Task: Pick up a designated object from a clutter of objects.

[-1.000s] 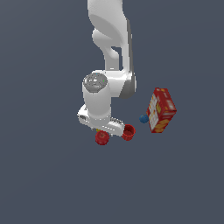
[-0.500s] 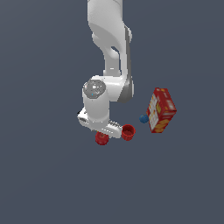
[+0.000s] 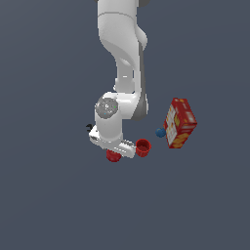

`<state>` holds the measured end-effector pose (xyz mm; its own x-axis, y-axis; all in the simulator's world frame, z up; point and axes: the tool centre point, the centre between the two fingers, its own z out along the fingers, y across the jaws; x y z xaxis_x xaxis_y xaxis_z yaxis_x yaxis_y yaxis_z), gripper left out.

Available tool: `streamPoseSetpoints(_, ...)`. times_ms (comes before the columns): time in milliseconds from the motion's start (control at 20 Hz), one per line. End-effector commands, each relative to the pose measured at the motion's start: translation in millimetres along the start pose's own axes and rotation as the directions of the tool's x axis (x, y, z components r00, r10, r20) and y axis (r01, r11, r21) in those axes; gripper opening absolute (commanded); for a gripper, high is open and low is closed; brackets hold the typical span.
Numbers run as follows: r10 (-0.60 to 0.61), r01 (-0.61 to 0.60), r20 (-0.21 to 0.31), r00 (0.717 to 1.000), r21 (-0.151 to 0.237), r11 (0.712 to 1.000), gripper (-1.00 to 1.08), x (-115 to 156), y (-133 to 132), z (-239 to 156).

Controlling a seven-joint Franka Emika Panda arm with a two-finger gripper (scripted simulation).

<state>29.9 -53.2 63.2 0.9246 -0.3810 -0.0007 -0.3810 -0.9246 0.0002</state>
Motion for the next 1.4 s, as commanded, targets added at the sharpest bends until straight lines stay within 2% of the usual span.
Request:
streamPoseSetpoints(0,0.000,0.000,0.000,1.000,0.000,1.000,1.00,0,0,10)
streamPoseSetpoints(250,0.001,-0.001,-0.001,1.000,0.000,1.000,1.00,1,0,17)
streamPoseSetpoints(300,0.001,-0.001,-0.001,1.000,0.000,1.000,-1.00,1,0,17)
streamPoseSetpoints(950,0.000,0.000,-0.001,1.000,0.001,1.000,-1.00,0,-1,14)
streamPoseSetpoints(1350,0.000,0.000,-0.001,1.000,0.001,1.000,-1.00,-5,2,-14)
